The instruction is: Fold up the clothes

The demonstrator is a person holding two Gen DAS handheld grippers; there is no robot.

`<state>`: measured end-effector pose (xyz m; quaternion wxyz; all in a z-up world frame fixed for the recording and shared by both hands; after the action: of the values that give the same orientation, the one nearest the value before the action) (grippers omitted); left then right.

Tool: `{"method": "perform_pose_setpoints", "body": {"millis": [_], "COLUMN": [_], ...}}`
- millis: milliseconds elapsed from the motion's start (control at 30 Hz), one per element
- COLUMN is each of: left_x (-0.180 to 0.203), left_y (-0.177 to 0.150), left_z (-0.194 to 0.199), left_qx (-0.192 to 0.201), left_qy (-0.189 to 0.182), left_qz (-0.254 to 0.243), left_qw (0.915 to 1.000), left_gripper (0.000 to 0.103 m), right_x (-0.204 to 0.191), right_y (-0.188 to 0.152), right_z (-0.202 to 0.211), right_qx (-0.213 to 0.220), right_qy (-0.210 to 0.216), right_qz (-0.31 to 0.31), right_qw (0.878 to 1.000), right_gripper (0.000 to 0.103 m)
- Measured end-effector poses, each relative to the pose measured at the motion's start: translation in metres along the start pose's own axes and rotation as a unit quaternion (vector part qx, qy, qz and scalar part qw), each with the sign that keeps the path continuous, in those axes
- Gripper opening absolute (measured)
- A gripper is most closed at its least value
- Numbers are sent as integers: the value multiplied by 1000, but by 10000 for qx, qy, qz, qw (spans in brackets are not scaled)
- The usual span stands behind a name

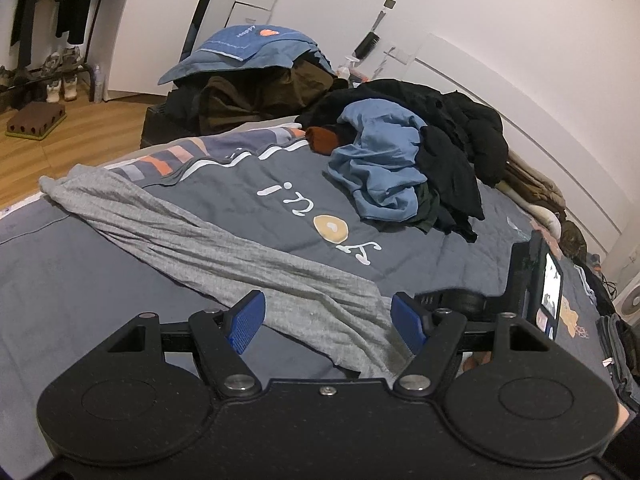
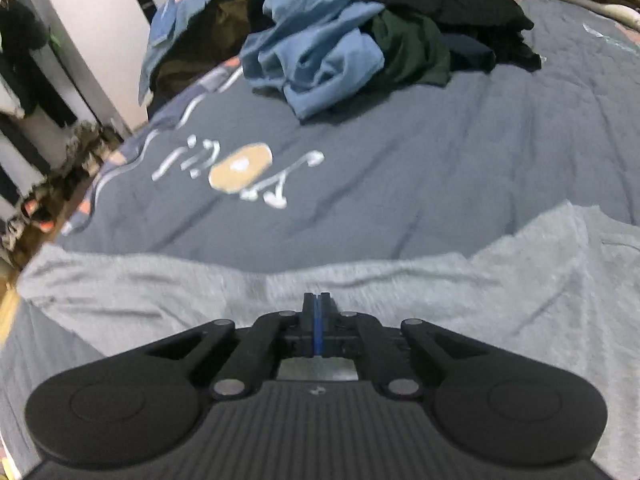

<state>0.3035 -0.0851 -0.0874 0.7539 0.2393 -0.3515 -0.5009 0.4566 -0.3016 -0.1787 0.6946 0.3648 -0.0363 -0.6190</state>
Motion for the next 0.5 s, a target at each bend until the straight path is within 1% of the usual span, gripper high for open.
{"method": "perform_pose_setpoints", "body": {"millis": [33,100,133,167,233,267,300,367,500], "left_x": [0,0,-1,-1,-2,-2,-2,-2,0], "left_y": [0,0,0,1,1,1,1,1,0], "left_z": [0,0,0,0,-1,-1,-1,-1,0], "left_qx": [-2,2,7,10,-7,-23,-37,-53,-67], "left_qy": [1,7,12,9,-6,-9,-10,-42,-72], "left_qz": [-1,-15,-26,-15,19,25,28,35,29], "left_qw": [10000,10000,10000,10000,10000,10000,10000,10000,9999], "left_gripper": [69,69,69,69,69,69,69,69,69], "right_x": [0,1,0,0,-4,-6,-8,-13,-20], "right_y": [3,10,12,14,14,12,9,2,-10], "right_z": [0,-1,0,1,9,14,19,24,22], "right_qx": [81,99,40,-18,-106,-103,-71,-78,-224], "right_qy": [44,147,225,301,396,377,275,149,16], "right_qz": [-39,-191,-243,-297,-374,-326,-169,119,623], "right_qw": [9999,9997,9994,9991,9985,9987,9995,9998,9978], "right_gripper": [0,0,0,3,10,19,31,47,48]}}
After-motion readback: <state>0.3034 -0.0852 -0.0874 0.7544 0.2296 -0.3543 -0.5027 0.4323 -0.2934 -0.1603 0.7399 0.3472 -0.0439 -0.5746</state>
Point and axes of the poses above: each gripper's, at about its wrist camera, not at the fingertips, and z roughly against the way its jaws point, x to its right, y to its top, the point moved 3 cm from there along -z, roughly the way its jaws point, and after that the axes turned 10 degrees about y, right-handed, at the moved point
